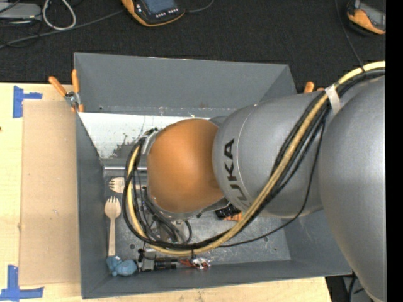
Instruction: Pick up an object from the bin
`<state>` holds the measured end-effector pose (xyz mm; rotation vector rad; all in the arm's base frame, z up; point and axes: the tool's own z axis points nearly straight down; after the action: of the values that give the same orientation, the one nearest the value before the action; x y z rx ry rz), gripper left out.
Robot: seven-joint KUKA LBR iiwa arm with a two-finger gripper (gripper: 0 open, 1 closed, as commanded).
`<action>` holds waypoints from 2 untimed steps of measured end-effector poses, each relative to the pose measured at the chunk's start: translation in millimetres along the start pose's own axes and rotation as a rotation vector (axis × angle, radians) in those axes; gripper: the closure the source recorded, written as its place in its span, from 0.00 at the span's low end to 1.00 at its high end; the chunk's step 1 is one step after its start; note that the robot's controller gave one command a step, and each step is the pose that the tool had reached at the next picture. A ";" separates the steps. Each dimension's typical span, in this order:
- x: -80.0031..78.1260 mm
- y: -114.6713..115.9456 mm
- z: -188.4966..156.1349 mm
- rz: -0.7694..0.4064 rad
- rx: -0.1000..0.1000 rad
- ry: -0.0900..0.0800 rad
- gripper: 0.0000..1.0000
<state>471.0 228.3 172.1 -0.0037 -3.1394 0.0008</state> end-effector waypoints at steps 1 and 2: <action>1.1 -48.9 67.1 -0.193 0.000 0.002 0.00; -5.8 -65.5 93.2 -0.232 -0.004 -0.022 0.00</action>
Offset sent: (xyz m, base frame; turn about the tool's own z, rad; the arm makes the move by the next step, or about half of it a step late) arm -0.0010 -0.0584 -0.0705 -0.2582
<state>476.4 162.7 78.9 0.3624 -3.1410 -0.0059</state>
